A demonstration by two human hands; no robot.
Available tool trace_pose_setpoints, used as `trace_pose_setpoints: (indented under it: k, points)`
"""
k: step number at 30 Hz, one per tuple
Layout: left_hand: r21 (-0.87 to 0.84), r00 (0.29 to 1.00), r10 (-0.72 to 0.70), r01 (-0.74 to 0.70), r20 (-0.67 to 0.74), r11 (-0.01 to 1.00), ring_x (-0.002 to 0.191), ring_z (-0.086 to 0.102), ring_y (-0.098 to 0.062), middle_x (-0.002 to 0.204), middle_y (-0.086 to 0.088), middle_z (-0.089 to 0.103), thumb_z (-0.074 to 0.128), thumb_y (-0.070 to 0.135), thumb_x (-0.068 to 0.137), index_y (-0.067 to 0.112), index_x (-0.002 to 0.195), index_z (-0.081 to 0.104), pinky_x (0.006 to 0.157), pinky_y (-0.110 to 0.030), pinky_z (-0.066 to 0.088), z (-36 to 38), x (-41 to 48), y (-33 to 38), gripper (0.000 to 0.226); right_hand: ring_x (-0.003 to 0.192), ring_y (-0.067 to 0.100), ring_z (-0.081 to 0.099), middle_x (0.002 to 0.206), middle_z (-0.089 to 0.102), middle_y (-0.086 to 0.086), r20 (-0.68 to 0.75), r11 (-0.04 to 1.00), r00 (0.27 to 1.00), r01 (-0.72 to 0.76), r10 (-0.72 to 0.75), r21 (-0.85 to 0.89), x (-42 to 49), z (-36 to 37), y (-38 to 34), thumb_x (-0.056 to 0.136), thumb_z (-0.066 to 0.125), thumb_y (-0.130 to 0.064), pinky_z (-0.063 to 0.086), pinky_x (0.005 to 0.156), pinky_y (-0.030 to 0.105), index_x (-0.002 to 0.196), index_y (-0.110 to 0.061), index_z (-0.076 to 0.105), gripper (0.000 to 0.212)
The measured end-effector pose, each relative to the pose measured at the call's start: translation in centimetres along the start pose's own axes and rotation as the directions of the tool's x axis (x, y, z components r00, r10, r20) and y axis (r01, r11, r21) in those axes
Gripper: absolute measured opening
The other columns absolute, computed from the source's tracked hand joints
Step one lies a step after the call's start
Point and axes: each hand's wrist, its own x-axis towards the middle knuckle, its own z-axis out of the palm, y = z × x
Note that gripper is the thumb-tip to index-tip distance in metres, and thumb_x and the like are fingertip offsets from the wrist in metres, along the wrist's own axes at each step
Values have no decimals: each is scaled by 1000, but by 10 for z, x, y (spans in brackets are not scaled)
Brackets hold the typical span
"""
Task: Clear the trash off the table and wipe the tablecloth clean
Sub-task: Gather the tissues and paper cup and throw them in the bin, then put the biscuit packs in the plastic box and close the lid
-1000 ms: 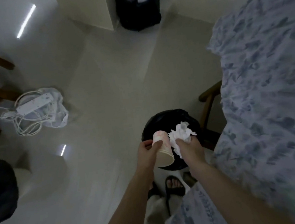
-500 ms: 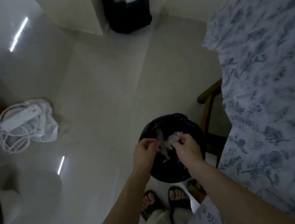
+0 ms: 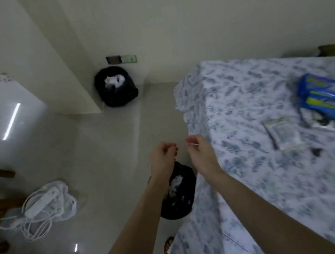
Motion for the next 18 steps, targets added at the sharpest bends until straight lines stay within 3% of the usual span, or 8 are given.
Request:
trace_pose_setpoints:
  k: [4, 8, 12, 18]
  points:
    - [4, 994, 41, -42, 101, 999, 85, 60, -25, 92, -11, 63, 50, 11, 95, 13, 92, 61, 84, -37, 49, 37, -34, 41, 11, 96, 10, 59, 109, 61, -1, -116, 996, 993, -17, 27, 89, -27, -87, -8, 94, 53, -18, 47, 75, 19, 114, -14, 58, 20]
    - [32, 969, 124, -134, 216, 990, 74, 55, -14, 87, -9, 58, 48, 5, 98, 6, 97, 58, 65, -14, 49, 86, -65, 64, 10, 98, 17, 57, 111, 60, 6, -168, 999, 985, -35, 40, 29, -46, -174, 19, 94, 54, -14, 44, 80, 25, 113, -8, 58, 21]
    - [183, 926, 215, -280, 309, 942, 80, 56, -23, 90, -12, 60, 53, 6, 95, 6, 94, 60, 77, -38, 49, 148, -81, 74, 7, 97, 22, 60, 107, 63, 11, -233, 998, 972, -37, 25, -45, -48, -254, 59, 90, 59, -11, 43, 76, 26, 110, -4, 59, 22]
    - [372, 914, 281, -379, 292, 847, 67, 54, -13, 80, -5, 59, 56, 5, 92, 6, 93, 62, 65, -18, 45, 235, -104, 81, 7, 99, 25, 61, 109, 61, 14, -126, 987, 992, 2, -23, -161, -29, -338, 102, 90, 60, -16, 51, 85, 38, 107, -5, 59, 20]
